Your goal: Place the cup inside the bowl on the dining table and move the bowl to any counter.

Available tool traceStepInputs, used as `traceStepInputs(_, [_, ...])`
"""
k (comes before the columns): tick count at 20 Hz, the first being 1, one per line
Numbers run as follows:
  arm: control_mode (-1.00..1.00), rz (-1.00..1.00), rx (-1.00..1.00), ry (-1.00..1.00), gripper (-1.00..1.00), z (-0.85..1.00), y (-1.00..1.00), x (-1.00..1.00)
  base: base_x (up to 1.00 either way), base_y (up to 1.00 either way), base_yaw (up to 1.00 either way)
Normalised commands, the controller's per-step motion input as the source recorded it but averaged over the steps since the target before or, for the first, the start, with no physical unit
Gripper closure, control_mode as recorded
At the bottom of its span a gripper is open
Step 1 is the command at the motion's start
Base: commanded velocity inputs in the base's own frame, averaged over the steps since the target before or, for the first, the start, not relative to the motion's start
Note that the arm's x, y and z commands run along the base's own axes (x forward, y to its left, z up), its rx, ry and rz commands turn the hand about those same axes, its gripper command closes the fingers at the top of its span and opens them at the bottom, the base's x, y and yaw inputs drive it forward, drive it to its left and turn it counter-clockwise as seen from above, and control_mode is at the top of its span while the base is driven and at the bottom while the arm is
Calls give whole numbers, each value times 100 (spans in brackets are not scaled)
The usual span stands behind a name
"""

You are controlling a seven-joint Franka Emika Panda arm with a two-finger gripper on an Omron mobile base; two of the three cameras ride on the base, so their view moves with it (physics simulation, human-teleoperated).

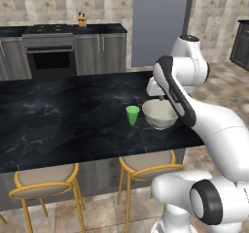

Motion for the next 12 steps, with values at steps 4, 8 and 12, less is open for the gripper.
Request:
traceStepInputs(4, [-100, 0, 0, 0, -100, 0, 1, 7, 0, 0, 0])
traceStepInputs(8, [-100, 0, 0, 0, -100, 0, 5, 2, 0, 0, 0])
traceStepInputs(12, [-100, 3, 0, 0, -100, 0, 18, 0, 0, 0, 0])
